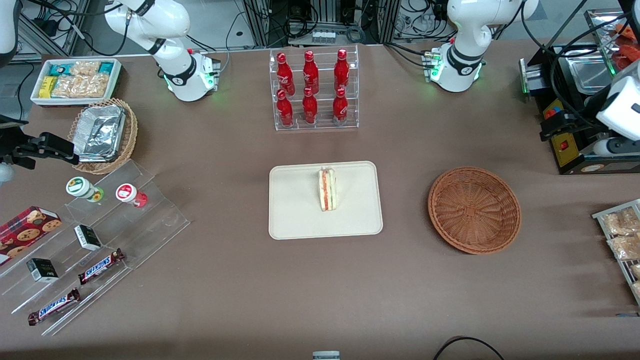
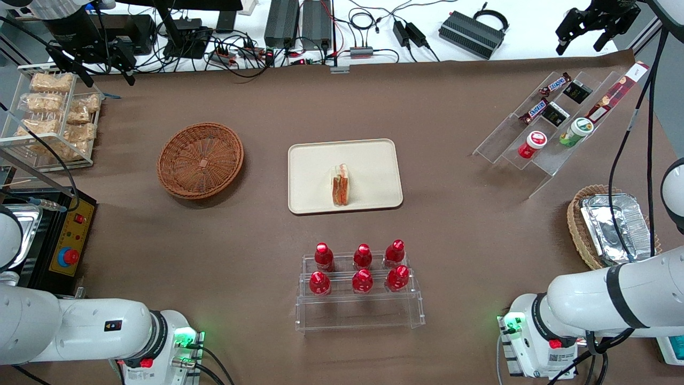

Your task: Place sandwich from basket to tray

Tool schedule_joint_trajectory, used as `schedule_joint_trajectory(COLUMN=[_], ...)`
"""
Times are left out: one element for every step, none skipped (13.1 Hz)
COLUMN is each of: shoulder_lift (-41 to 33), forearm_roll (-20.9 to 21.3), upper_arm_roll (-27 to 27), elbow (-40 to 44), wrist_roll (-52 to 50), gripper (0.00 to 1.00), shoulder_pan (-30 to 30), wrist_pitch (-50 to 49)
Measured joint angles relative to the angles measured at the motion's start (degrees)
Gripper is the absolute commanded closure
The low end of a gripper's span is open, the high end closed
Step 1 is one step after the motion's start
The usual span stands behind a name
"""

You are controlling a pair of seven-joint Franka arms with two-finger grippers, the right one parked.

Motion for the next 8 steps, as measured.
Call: schedule_joint_trajectory(shoulder_lift=[0.3, 0.7, 1.1, 1.4, 1.6, 1.8, 2.0, 2.2], forearm_roll=[-0.1, -0.6, -1.3, -1.7, -1.9, -1.9, -1.9, -1.9], upper_arm_roll=[0.0, -0.2, -0.5, -0.7, -0.8, -0.9, -0.9, -1.0], elbow=[0.8, 1.8, 2.8, 3.4, 3.8, 4.1, 4.2, 4.2], wrist_roll=[0.2, 0.3, 0.3, 0.3, 0.3, 0.3, 0.3, 0.3], gripper=[0.00, 0.00, 0.00, 0.00, 0.00, 0.00, 0.00, 0.00], shoulder_pan=[0.1, 0.0, 0.0, -0.2, -0.8, -1.5, -2.3, -2.7], wrist_pitch=[0.0, 0.0, 0.0, 0.0, 0.0, 0.0, 0.0, 0.0])
